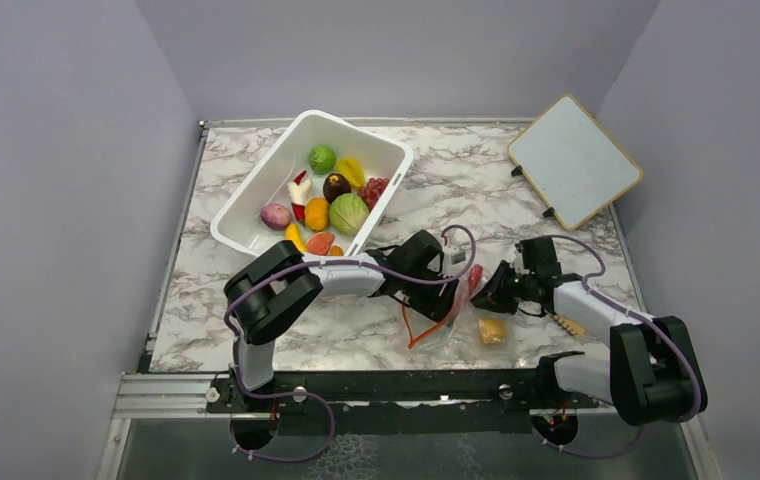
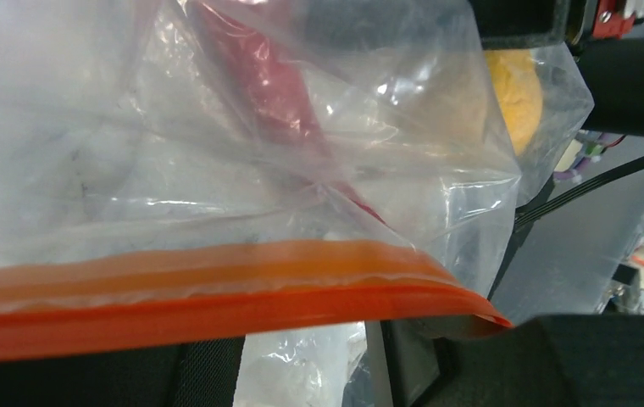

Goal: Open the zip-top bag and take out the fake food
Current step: Pick up the fake vegetable from the zipper food storage bag.

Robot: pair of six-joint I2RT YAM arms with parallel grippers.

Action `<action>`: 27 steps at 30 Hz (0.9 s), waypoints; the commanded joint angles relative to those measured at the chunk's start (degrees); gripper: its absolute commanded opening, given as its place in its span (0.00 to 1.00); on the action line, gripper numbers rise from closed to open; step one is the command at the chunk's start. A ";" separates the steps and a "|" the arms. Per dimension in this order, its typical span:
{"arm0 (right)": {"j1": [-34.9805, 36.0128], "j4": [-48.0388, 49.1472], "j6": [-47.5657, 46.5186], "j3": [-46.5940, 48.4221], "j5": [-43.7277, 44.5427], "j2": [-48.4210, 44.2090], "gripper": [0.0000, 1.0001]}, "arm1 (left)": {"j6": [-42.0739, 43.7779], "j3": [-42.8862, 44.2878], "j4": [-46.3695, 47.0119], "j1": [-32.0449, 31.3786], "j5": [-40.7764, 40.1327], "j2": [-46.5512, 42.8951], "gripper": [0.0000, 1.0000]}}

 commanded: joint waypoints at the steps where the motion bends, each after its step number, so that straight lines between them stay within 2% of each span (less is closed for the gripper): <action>1: 0.35 -1.48 0.20 -1.71 0.91 -1.26 0.10 | -8.03 1.10 3.56 -0.07 -0.05 -0.56 0.52; 10: 0.35 -2.16 0.19 -2.26 1.43 -2.45 0.10 | -16.11 -1.49 3.23 1.37 -5.57 -4.22 0.55; 16: 0.32 -1.46 0.60 -2.52 0.41 -2.74 0.10 | -19.80 -2.31 6.92 1.40 -2.72 -2.45 0.55; 22: 0.35 -1.20 0.39 -3.30 0.03 -3.45 0.09 | -19.61 -0.81 6.13 1.23 -2.37 -0.87 0.51; 27: 0.30 0.31 1.08 -4.13 -1.04 -2.98 0.10 | -16.16 2.14 1.02 -0.04 -3.46 1.57 0.49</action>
